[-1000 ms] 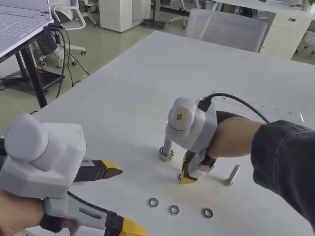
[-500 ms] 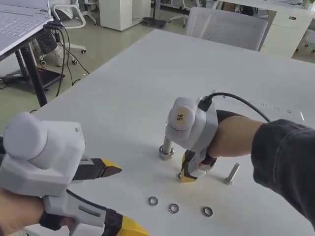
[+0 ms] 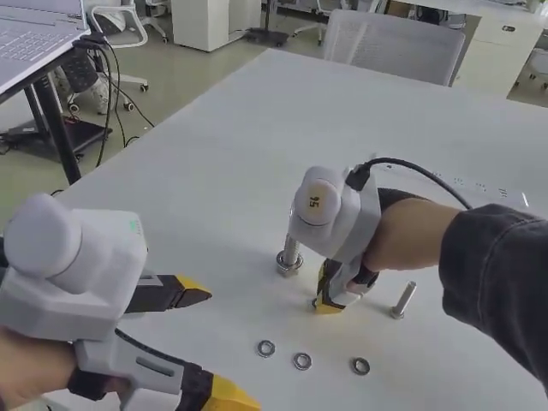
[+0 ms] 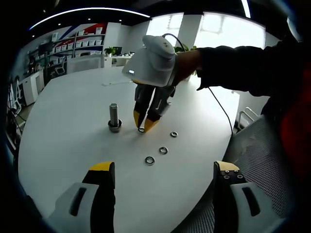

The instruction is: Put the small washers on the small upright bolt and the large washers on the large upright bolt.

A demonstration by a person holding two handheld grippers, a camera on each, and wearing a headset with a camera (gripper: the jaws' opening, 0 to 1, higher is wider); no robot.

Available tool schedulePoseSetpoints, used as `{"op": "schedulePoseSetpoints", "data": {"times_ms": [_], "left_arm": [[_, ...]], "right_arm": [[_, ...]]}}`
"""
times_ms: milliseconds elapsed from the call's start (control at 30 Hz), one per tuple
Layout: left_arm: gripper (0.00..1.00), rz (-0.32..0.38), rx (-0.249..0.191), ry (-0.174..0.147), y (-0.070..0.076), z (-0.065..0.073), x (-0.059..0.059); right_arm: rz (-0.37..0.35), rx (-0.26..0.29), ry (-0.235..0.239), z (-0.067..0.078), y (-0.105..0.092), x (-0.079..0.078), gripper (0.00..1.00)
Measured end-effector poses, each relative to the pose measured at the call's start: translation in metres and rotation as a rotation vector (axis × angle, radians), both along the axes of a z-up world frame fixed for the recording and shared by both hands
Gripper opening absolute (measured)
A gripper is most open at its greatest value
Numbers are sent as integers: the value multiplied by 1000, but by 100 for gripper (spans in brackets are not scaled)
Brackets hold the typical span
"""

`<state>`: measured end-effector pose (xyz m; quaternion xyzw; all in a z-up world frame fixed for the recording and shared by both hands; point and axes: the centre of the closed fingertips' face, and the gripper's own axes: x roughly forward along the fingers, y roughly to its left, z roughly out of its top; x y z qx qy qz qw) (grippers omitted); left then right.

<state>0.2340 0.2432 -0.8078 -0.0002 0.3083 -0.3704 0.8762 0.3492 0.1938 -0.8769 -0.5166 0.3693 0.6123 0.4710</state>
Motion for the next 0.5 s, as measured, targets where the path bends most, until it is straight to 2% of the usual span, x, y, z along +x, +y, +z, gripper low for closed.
{"op": "schedulePoseSetpoints", "data": {"times_ms": [500], "left_arm": [[83, -5, 4, 0, -1, 2, 1]], "right_arm": [[-26, 10, -10, 16, -6, 6, 14]]}}
